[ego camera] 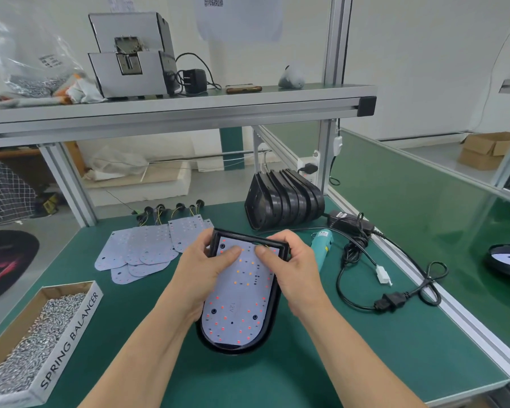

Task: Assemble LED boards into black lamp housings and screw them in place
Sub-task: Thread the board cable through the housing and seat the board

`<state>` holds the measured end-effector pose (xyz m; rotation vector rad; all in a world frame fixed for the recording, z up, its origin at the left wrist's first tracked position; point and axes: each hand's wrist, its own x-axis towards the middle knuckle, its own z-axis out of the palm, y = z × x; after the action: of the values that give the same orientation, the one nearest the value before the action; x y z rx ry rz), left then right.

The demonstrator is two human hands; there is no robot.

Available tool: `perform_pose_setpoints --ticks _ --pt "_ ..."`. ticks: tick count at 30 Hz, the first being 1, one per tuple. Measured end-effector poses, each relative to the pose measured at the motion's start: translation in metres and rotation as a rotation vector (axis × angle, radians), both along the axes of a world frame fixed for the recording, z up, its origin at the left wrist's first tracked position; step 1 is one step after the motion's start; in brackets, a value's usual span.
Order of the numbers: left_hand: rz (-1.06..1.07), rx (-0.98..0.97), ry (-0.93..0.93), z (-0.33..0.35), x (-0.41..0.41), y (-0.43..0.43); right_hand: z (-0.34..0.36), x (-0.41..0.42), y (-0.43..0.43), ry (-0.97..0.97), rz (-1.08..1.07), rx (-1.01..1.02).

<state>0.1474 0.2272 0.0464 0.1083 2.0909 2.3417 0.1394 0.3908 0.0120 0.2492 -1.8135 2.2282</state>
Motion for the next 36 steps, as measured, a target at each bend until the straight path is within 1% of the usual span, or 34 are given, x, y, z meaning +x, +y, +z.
perform_pose_setpoints --ticks 2,5,8,12,13,14,16,18,19,21,24,25,26,27,29,30,33,36 --pt "-0.006 0.031 0.013 0.000 0.001 -0.002 0.002 -0.001 0.002 0.010 0.013 0.067" --pt "-0.004 0.045 0.038 0.002 0.001 -0.005 0.002 -0.002 0.002 -0.004 0.089 0.040" --pt "-0.024 0.049 0.038 0.001 -0.001 -0.009 0.002 -0.002 0.001 -0.006 0.054 0.041" --pt "-0.016 -0.023 0.019 -0.005 -0.004 -0.014 -0.001 -0.003 -0.003 0.120 -0.079 0.303" --pt "-0.010 -0.032 0.014 -0.006 -0.005 -0.016 -0.001 -0.005 -0.001 0.119 -0.056 0.334" --pt "-0.013 -0.034 0.015 -0.007 -0.005 -0.018 0.000 -0.006 0.002 0.089 0.020 0.342" --pt "-0.023 -0.032 0.032 -0.007 -0.006 -0.024 0.003 -0.010 0.014 -0.028 0.283 0.277" --pt "-0.038 -0.046 0.055 -0.006 -0.007 -0.030 0.002 -0.013 0.025 -0.132 0.483 0.083" --pt "-0.055 -0.067 0.063 -0.004 -0.007 -0.033 0.001 -0.014 0.029 -0.157 0.534 -0.022" --pt "-0.081 -0.105 0.077 -0.002 -0.009 -0.037 0.001 -0.016 0.031 -0.161 0.625 -0.126" --pt "-0.131 -0.002 0.096 0.001 -0.008 -0.043 0.007 -0.020 0.028 -0.172 0.733 -0.180" --pt "-0.181 0.019 0.115 0.003 -0.007 -0.045 0.009 -0.021 0.025 -0.190 0.716 -0.129" --pt "-0.242 0.024 0.133 0.004 -0.007 -0.048 0.011 -0.021 0.022 -0.201 0.672 -0.015" --pt "-0.305 0.027 0.138 0.003 -0.008 -0.050 0.012 -0.021 0.018 -0.187 0.622 0.144" --pt "-0.400 0.071 0.105 0.002 -0.010 -0.054 0.012 -0.019 0.010 -0.105 0.553 0.414" --pt "-0.422 0.108 0.080 0.001 -0.011 -0.056 0.012 -0.019 0.007 -0.074 0.535 0.484" --pt "-0.382 0.175 0.024 -0.004 -0.012 -0.060 0.017 -0.019 0.003 -0.063 0.504 0.575" --pt "-0.387 0.217 0.022 -0.014 -0.014 -0.062 0.023 -0.015 0.000 -0.039 0.550 0.599"
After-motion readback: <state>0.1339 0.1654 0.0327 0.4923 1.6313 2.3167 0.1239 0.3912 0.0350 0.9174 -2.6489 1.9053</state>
